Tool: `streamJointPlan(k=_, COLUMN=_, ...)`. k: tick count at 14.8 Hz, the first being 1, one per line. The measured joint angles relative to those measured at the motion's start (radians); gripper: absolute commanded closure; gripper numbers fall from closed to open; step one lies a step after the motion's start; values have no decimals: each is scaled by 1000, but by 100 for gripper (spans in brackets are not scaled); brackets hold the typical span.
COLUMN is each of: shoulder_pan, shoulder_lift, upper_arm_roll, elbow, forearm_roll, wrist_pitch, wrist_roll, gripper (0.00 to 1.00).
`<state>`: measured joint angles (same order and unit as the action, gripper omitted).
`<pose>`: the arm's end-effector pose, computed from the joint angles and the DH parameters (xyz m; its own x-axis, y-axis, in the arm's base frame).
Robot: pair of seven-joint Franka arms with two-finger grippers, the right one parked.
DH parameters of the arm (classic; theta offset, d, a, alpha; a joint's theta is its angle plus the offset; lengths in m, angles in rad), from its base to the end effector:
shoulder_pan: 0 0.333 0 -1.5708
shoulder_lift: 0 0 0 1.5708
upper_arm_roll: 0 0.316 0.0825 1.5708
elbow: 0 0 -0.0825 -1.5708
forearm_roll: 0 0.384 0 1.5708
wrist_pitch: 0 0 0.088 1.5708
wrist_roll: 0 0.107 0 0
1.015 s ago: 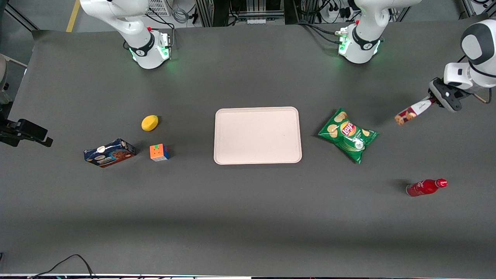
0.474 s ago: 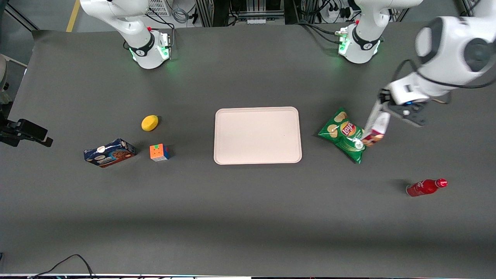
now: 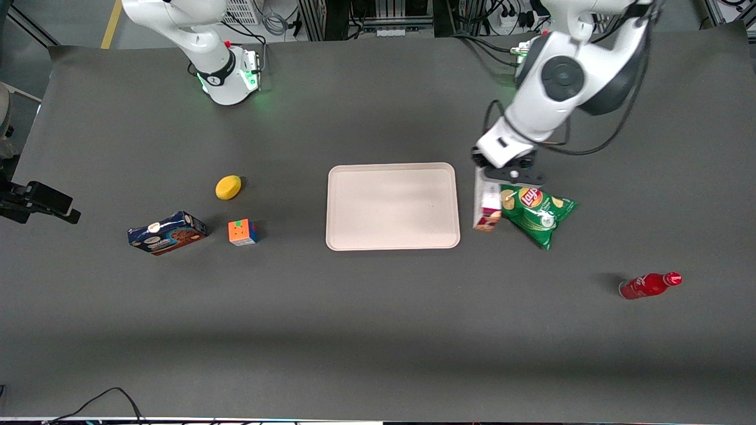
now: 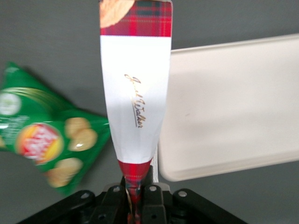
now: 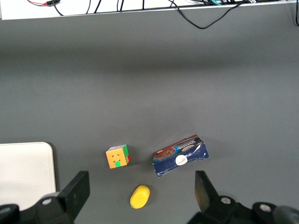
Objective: Place red cookie box on tray
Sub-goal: 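Lift the cookie box and carry it over the pink tray, then lower the cookie box onto the tray edge and open the gripper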
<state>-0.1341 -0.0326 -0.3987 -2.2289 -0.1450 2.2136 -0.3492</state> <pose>0.4469 -0.2697 0.3870 0.9948 -0.0985 -0.0256 -0.0954 -0.9902 0.1018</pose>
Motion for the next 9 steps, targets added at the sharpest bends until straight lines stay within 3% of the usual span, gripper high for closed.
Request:
streamJointPlan(k=4, shoulder_pan=-46, shoulder_lift=166, upper_arm_roll=-51, elbow=-1, forearm_roll=0, wrist_pitch=207, wrist_roll=-180, gripper=100)
streamJointPlan(k=9, shoulder_pan=-77, shoulder_lift=316, upper_arm_roll=-50, elbow=0, forearm_roll=37, wrist_pitch=307, wrist_roll=-214, gripper=100)
